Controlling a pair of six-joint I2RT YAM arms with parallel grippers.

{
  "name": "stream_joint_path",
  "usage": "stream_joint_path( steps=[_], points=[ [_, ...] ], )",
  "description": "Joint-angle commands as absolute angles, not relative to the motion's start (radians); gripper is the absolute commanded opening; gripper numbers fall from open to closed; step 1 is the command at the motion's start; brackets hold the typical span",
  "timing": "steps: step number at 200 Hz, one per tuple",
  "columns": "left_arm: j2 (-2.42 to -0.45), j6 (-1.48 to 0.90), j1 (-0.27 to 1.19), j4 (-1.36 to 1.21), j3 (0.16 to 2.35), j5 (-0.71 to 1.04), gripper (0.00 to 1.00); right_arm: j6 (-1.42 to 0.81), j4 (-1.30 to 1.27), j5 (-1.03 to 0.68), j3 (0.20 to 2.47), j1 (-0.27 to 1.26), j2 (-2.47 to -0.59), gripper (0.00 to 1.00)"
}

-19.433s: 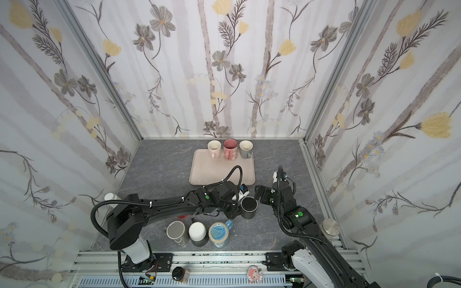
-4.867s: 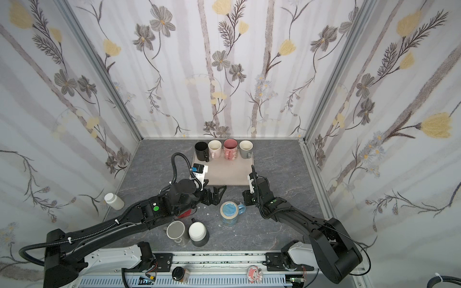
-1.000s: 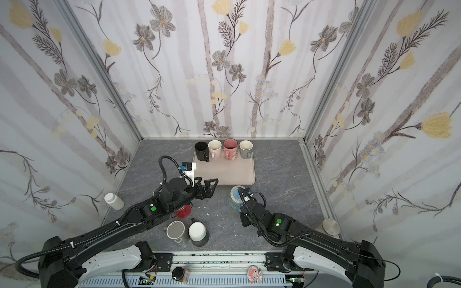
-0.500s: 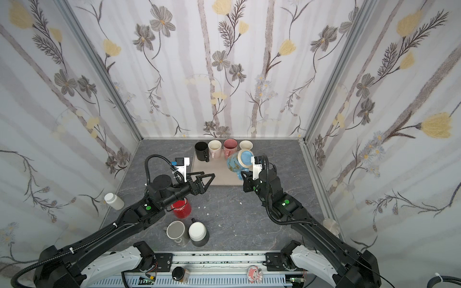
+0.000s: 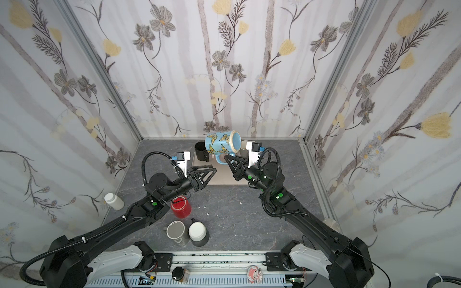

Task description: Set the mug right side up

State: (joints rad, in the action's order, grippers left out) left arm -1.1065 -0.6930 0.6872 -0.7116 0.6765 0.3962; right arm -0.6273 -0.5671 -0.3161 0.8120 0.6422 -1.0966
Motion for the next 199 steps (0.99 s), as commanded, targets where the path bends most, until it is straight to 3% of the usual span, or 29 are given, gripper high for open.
stream_joint_path(
  steps=[1,31,145,182,199],
  points=[
    [-1.122,-0.719,0.687,-0.837,0.688,0.413,0.67,-0.675,-0.793,-0.363,0.814,0.660,-1.090,0.00],
    [-1.136,-0.735,0.688,-0.905,0.701,0.424,0.64,-0.691,-0.805,-0.372,0.807,0.687,-1.096,0.00],
    [-1.134,-0.747,0.687,-0.953,0.728,0.423,0.32,-0.805,-0.923,-0.396,0.726,0.726,-1.153,0.00],
    [-1.139,-0.756,0.687,-0.937,0.742,0.409,0.00,-0.809,-0.919,-0.396,0.716,0.728,-1.163,0.00],
    [-1.137,-0.749,0.689,-0.891,0.758,0.393,0.00,-0.798,-0.890,-0.378,0.712,0.728,-1.152,0.00]
  ],
)
